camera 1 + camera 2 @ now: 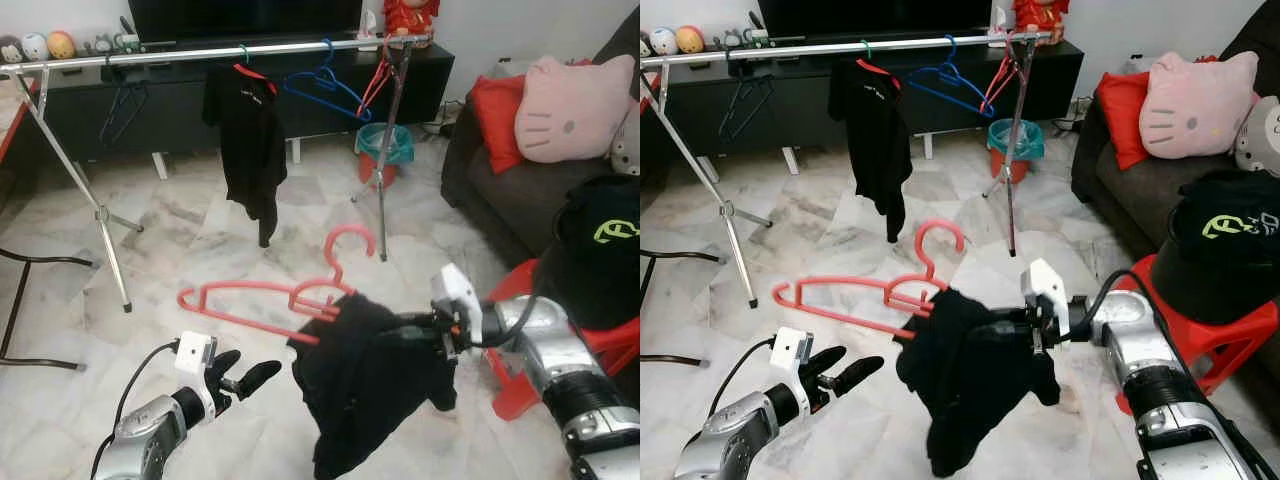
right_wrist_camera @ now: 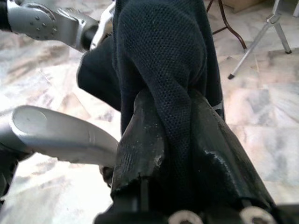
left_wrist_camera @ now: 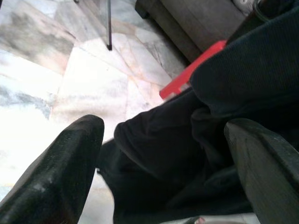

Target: Hang hanger

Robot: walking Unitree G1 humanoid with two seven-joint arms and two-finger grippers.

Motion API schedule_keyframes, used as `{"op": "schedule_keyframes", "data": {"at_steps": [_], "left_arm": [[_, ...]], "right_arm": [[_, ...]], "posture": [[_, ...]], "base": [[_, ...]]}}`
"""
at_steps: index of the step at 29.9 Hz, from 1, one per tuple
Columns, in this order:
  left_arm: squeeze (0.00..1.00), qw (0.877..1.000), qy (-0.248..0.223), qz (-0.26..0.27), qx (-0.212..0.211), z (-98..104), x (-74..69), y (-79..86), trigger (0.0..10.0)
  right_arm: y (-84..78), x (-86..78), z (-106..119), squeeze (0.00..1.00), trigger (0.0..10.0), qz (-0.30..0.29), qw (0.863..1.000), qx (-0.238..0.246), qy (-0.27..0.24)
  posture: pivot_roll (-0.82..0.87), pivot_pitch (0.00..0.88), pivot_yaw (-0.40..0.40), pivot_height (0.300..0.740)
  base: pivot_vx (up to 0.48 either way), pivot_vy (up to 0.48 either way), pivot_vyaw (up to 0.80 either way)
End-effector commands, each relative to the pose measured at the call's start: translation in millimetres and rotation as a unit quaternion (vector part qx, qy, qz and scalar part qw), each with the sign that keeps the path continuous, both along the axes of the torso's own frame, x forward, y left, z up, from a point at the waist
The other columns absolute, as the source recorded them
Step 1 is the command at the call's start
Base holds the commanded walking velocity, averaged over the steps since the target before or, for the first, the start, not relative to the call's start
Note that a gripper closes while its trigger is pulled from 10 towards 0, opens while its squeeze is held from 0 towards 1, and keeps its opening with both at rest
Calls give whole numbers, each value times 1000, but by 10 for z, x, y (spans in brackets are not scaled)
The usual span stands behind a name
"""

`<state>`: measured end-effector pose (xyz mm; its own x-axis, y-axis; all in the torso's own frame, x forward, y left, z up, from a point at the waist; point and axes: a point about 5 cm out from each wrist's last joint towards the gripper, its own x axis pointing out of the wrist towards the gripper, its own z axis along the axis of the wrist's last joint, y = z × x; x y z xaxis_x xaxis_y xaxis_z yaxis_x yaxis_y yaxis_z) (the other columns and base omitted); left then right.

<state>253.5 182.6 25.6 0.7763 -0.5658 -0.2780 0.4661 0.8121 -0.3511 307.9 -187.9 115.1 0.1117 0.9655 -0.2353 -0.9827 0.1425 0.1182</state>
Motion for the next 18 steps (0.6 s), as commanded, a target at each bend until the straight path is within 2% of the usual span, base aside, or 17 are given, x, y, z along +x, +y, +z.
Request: {"op": "schedule_keyframes", "data": {"at_steps": [1, 6, 10, 14, 18], "left_arm": [[0, 1000, -5, 4, -5, 20, 7, -6, 10000], [0, 1000, -2, 11, -2, -15, -32, 26, 10000], [0, 1000, -6, 17, -8, -4, -25, 26, 10000], [0, 999, -13, 6, -43, 49, -10, -1, 10000], [0, 997, -16, -23, -66, 98, -34, -51, 10000]], "right_arm": [[-77, 54, 112, 0, 0, -10, 1000, -5, -25], [-189, 19, 189, 0, 0, -10, 999, 41, -1], [-212, -69, 159, 0, 0, 12, 999, 46, 19], [-212, -86, 197, 0, 0, 9, 996, 82, 42], [-193, -102, 203, 0, 0, 15, 995, 91, 49]], "posture": [[-57, 32, -52, 740], [-58, 40, -55, 740], [-57, 44, -56, 740], [-55, 45, -56, 740], [-51, 49, -61, 740]], "base": [[0, 0, 0], [0, 0, 0], [0, 0, 0], [0, 0, 0], [0, 0, 0]]}}
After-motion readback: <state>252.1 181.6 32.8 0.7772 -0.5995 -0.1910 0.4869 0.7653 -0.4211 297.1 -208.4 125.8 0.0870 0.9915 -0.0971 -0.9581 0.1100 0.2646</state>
